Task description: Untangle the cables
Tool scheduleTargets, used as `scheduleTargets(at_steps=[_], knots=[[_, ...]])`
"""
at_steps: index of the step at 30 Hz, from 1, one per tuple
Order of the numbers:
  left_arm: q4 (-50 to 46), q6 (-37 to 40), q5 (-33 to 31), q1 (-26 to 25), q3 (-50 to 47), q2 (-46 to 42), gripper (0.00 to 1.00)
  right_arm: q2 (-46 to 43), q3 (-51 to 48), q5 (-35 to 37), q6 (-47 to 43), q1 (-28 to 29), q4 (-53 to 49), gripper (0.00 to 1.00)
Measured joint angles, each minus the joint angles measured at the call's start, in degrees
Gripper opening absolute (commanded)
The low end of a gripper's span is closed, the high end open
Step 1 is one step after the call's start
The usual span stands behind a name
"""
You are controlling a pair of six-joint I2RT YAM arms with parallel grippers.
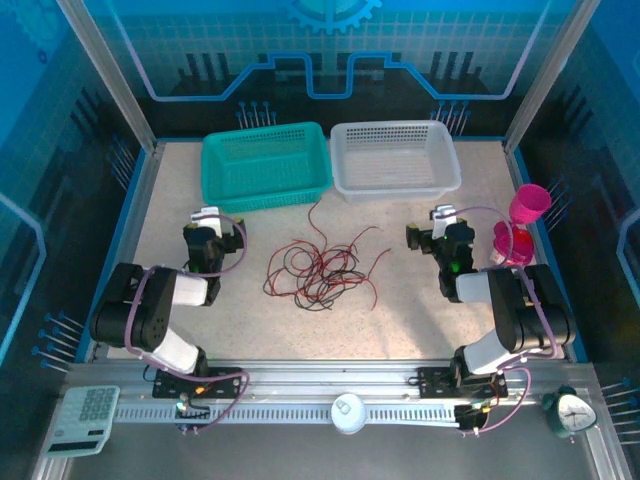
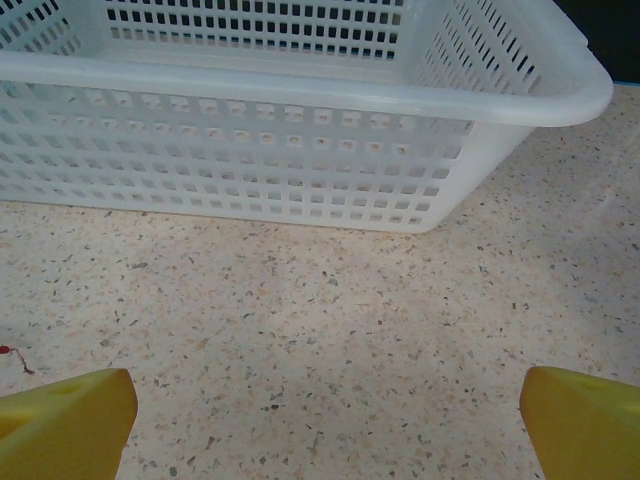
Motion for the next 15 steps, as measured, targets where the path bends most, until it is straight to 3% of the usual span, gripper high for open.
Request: scheduleTargets(at_steps=[10, 15], knots=[[-2.2, 0.0, -1.7, -0.8, 0.0, -3.6, 0.99, -10.2, 2.7, 6.6, 3.8, 0.0, -11.2, 1.00], [-11.0, -1.0, -6.1, -1.7, 1.7, -12.7, 0.99, -13.9, 20.9, 14.2, 18.2, -1.0, -39.8, 1.00]])
